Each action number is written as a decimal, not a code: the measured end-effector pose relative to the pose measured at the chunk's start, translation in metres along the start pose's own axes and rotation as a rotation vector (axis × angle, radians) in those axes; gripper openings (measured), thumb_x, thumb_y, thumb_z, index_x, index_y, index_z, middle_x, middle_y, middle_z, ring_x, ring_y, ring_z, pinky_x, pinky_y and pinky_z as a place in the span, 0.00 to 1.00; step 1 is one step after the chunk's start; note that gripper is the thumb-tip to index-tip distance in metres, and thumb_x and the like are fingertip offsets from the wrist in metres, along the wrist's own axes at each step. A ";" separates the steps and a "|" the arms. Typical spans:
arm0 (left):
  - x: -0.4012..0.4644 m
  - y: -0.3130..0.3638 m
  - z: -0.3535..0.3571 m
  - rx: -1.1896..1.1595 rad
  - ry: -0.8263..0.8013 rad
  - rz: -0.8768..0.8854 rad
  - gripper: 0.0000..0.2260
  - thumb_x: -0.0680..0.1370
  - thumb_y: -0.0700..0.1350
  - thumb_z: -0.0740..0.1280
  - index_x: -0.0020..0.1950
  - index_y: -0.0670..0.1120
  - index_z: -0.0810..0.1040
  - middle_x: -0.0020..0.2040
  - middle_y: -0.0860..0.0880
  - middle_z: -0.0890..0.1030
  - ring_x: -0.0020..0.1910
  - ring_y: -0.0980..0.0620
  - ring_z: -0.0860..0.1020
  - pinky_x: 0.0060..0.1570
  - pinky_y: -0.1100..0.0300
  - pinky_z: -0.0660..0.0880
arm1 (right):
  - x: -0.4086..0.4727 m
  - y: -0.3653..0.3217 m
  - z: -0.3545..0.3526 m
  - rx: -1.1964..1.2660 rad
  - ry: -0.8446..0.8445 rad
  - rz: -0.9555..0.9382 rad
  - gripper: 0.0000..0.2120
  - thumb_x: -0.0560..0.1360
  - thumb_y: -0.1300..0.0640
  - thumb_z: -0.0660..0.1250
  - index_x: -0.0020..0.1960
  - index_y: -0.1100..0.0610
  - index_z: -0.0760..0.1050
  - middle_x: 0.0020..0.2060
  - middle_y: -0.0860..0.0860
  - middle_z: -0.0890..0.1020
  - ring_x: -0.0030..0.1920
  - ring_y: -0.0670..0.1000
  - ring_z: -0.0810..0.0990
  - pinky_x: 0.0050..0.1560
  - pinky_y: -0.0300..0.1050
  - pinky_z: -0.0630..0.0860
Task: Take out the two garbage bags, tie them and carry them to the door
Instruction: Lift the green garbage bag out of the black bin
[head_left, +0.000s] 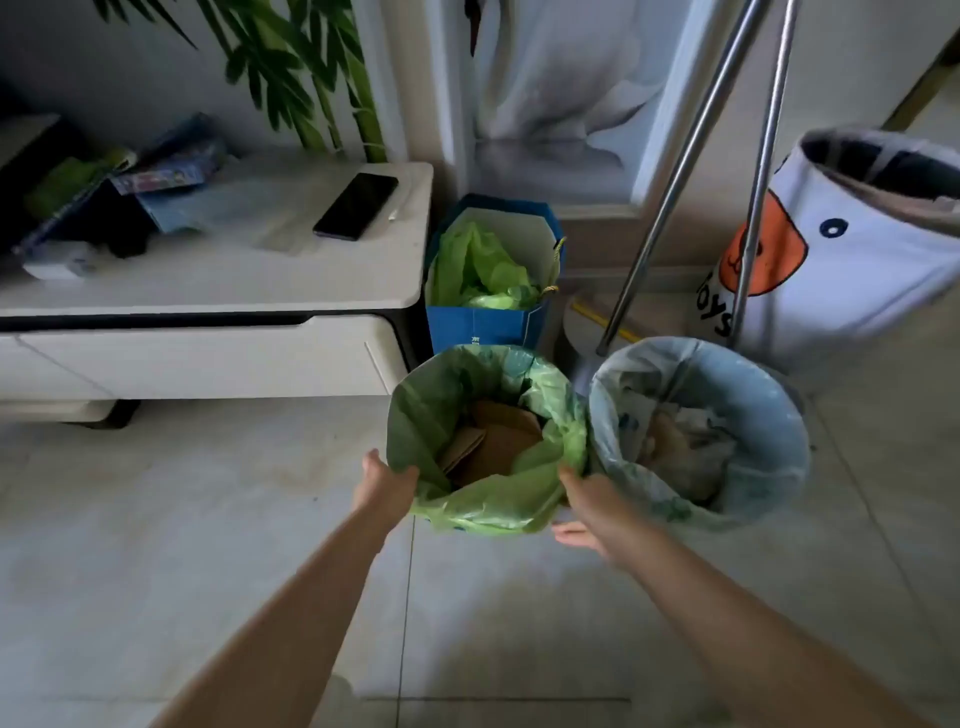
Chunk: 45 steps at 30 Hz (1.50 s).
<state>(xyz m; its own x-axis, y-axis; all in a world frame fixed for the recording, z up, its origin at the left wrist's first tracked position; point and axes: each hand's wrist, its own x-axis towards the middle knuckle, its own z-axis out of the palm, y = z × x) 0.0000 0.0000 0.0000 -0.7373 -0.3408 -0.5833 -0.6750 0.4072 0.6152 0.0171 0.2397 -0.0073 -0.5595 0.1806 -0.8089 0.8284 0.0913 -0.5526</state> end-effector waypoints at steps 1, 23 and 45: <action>0.000 -0.004 0.004 -0.076 -0.059 -0.060 0.25 0.78 0.45 0.61 0.73 0.45 0.57 0.62 0.41 0.74 0.53 0.43 0.76 0.52 0.50 0.74 | 0.003 0.000 0.002 0.087 -0.009 0.009 0.23 0.78 0.46 0.61 0.67 0.59 0.66 0.63 0.59 0.74 0.46 0.59 0.82 0.45 0.52 0.82; 0.026 0.010 -0.025 -0.553 0.092 -0.160 0.09 0.72 0.41 0.72 0.39 0.41 0.73 0.32 0.45 0.70 0.25 0.49 0.67 0.22 0.65 0.68 | -0.009 -0.040 0.005 0.142 0.222 -0.439 0.06 0.73 0.60 0.63 0.49 0.54 0.74 0.39 0.53 0.76 0.37 0.52 0.76 0.36 0.47 0.77; -0.028 0.028 -0.099 0.413 -0.296 0.041 0.21 0.74 0.43 0.67 0.66 0.53 0.66 0.52 0.48 0.81 0.43 0.49 0.84 0.39 0.59 0.77 | -0.078 -0.042 -0.061 -0.239 0.220 -0.574 0.17 0.69 0.54 0.66 0.55 0.53 0.67 0.44 0.51 0.78 0.39 0.50 0.78 0.34 0.45 0.74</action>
<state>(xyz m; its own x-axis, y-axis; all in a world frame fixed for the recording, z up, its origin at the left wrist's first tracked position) -0.0003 -0.0631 0.0862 -0.6833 -0.0871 -0.7249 -0.5342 0.7365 0.4150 0.0280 0.2816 0.0914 -0.9167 0.2323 -0.3251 0.3973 0.4429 -0.8038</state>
